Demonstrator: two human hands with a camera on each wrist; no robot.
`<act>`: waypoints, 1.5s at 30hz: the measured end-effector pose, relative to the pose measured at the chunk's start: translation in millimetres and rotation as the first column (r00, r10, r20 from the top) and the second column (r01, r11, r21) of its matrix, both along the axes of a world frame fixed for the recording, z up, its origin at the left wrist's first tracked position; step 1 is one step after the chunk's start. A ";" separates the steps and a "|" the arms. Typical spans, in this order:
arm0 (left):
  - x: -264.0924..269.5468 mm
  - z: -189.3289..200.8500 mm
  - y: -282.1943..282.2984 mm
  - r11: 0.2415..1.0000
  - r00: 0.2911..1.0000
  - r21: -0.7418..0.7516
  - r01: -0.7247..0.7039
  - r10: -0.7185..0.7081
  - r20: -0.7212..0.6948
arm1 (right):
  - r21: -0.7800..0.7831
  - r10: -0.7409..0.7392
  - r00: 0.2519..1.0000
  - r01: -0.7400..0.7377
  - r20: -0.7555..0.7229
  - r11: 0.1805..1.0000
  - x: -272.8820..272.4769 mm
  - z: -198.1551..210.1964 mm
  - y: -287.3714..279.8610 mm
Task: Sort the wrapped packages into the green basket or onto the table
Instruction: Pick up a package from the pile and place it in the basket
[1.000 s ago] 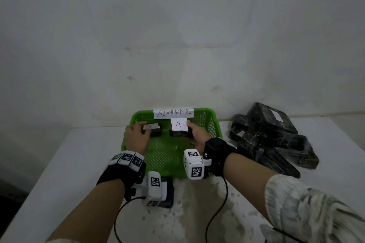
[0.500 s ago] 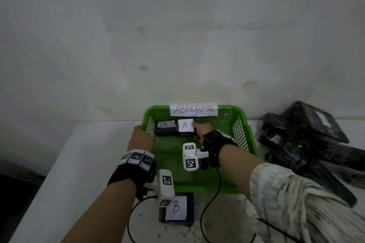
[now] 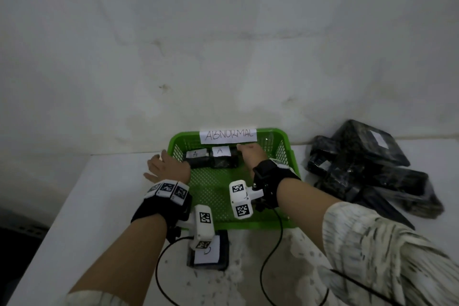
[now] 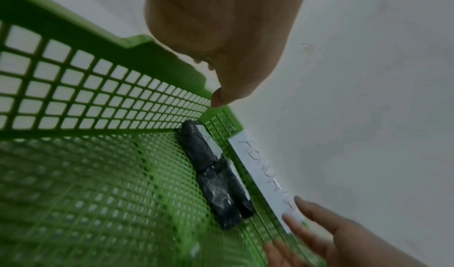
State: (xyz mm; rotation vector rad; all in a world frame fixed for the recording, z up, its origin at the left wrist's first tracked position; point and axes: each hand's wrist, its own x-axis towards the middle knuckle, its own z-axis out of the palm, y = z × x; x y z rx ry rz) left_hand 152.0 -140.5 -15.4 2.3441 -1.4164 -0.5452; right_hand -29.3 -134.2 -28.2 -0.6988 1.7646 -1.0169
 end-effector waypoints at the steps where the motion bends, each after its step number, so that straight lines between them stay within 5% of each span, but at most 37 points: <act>1: -10.2 2.9 4.9 1.000 1.000 -0.020 0.010 -0.010 -0.001 | -0.061 0.000 1.000 0.000 -0.008 0.998 -6.6 4.6 5.5; 5: -57.1 15.8 30.0 0.979 0.979 -0.019 0.201 -0.202 -0.028 | -0.272 -0.010 0.998 -0.009 -0.068 0.962 -41.4 24.7 29.8; 8: -97.5 17.6 50.8 0.949 0.946 0.006 0.315 -0.313 -0.085 | -0.296 -0.083 0.965 0.006 -0.249 0.955 -80.2 30.2 46.4; 12: -153.8 14.5 76.3 0.878 0.870 0.043 0.477 -0.464 -0.168 | -0.124 -0.045 0.850 -0.025 -0.525 0.992 -137.1 20.5 59.2; 17: -201.1 4.4 85.2 0.772 0.770 0.107 0.626 -0.591 -0.240 | 0.279 0.345 0.588 -0.204 -0.732 0.939 -180.1 20.9 70.2; 21: -216.6 -4.0 81.8 0.736 0.756 0.186 0.650 -0.605 -0.250 | 0.512 0.578 0.332 -0.270 -0.746 0.816 -193.4 15.3 66.9; 24: -218.9 -9.1 80.9 0.729 0.767 0.242 0.640 -0.588 -0.255 | 0.604 0.661 0.226 -0.275 -0.715 0.748 -190.7 6.0 56.7; 45: -219.0 -6.9 81.4 0.719 0.767 0.267 0.642 -0.595 -0.241 | 0.737 0.735 -0.143 -0.299 -0.663 0.606 -184.3 -4.9 57.1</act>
